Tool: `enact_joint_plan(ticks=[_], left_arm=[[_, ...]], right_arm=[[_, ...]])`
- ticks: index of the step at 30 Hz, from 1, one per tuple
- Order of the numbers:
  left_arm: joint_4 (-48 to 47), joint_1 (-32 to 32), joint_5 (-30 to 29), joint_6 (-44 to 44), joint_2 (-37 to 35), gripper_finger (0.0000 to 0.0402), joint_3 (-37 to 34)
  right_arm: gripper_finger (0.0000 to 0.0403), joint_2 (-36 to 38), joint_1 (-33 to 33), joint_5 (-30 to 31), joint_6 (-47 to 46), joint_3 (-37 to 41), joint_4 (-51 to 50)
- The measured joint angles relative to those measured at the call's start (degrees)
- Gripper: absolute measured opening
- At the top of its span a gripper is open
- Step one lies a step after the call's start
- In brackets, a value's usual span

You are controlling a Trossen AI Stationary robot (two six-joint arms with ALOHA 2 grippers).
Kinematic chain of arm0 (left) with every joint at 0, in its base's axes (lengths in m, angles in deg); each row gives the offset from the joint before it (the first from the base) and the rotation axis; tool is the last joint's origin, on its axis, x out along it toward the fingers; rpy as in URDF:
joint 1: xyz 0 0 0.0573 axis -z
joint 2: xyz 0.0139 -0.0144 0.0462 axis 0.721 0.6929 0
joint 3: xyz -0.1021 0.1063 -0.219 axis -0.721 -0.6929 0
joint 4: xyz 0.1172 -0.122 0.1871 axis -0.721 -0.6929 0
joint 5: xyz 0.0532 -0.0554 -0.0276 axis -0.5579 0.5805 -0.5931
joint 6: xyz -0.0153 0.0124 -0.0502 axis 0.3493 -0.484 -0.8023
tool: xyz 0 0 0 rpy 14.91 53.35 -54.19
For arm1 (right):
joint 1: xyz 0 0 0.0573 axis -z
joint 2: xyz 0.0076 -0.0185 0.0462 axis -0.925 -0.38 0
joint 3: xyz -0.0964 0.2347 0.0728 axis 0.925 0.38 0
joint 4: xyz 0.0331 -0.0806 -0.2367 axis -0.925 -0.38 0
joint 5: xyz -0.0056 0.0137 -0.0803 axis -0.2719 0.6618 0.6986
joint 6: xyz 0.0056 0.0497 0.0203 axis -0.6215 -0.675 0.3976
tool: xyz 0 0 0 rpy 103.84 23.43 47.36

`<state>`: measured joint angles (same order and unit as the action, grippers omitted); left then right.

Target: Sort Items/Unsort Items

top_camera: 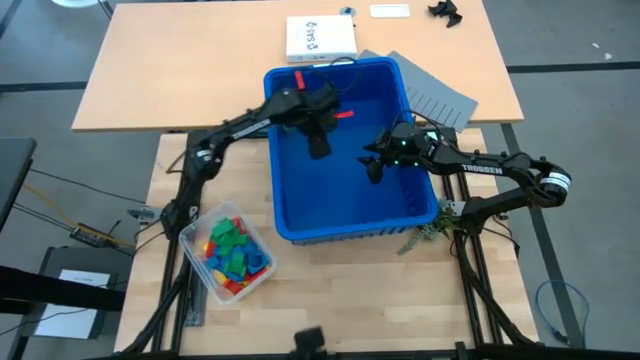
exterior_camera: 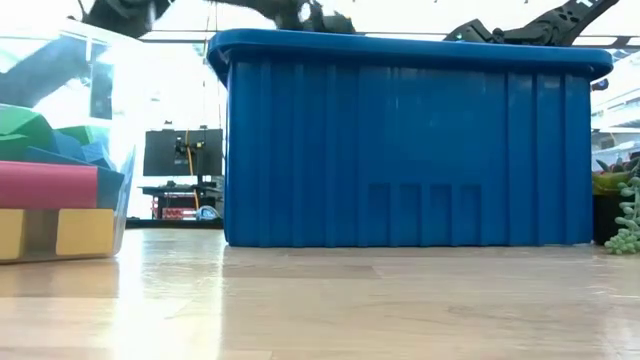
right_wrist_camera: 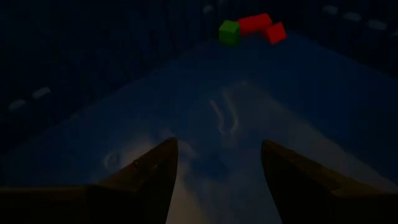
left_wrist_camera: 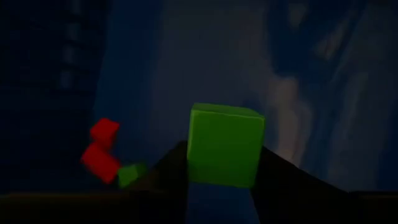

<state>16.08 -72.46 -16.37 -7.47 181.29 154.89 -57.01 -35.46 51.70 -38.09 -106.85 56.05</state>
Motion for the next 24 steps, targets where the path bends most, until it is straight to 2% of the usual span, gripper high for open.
enact_joint_plan(ticks=[7, 16, 20, 24], left_arm=[[-4.0, 7.7, -0.1, -10.8, -11.5, 0.0140, 0.0], [-18.6, 19.7, -11.0, -33.9, -23.6, 0.0140, -0.5], [-18.5, 25.3, -11.8, -44.5, -30.7, 0.0140, -6.7], [-18.5, 30.5, -12.5, -54.7, -38.7, 0.0140, -18.4]], right_arm=[[0.0229, 0.0, 0.0, 0.0, 1.2, 0.1, 0.2], [0.0229, 0.0, 0.0, 0.0, 1.5, 2.1, 0.2], [0.0229, 0.1, 0.0, 0.0, 1.6, 2.3, 0.3], [0.0229, 0.1, 0.0, -0.1, 3.2, 2.3, 0.6]])
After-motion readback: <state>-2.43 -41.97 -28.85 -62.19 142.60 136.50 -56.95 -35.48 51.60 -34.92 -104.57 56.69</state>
